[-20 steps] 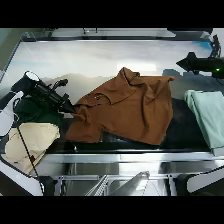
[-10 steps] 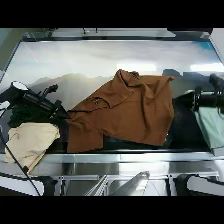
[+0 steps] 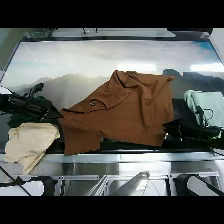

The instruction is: Fold the shirts.

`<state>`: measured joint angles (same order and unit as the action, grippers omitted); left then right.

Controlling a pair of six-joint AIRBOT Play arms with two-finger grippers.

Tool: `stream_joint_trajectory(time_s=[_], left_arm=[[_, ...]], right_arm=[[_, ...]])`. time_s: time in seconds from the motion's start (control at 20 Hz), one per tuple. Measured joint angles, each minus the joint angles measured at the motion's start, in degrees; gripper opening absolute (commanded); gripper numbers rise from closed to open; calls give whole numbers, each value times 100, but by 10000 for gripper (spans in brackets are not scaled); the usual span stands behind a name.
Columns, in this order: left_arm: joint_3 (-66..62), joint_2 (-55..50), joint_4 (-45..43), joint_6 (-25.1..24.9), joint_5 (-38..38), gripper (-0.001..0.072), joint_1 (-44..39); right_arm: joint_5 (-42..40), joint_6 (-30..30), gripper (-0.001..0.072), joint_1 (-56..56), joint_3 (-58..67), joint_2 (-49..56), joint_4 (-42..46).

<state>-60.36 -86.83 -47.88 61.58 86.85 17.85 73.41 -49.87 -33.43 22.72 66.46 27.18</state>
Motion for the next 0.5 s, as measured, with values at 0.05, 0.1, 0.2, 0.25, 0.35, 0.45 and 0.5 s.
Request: stream_joint_trajectory(time_s=[0.05,0.1,0.2,0.25,0.35,0.45,0.5], left_arm=[[9,28,-2,-2,-26,23,20],[17,50,0,-13,-39,23,35],[26,79,2,-13,-66,23,52],[28,87,4,-13,-72,23,59],[31,94,4,-13,-79,23,66],[31,101,7,-11,-81,23,70],[31,103,7,-11,-81,23,70]], right_arm=[[15,-70,386,-98,-24,-31,63],[17,-151,387,-219,-44,-57,181],[-20,-369,387,-400,-74,-92,555],[-52,-485,387,-428,-103,-101,761],[-192,-643,387,-332,-223,-114,1021],[-393,-743,385,-63,-330,-114,1113],[-505,-756,355,72,-358,-111,1119]])
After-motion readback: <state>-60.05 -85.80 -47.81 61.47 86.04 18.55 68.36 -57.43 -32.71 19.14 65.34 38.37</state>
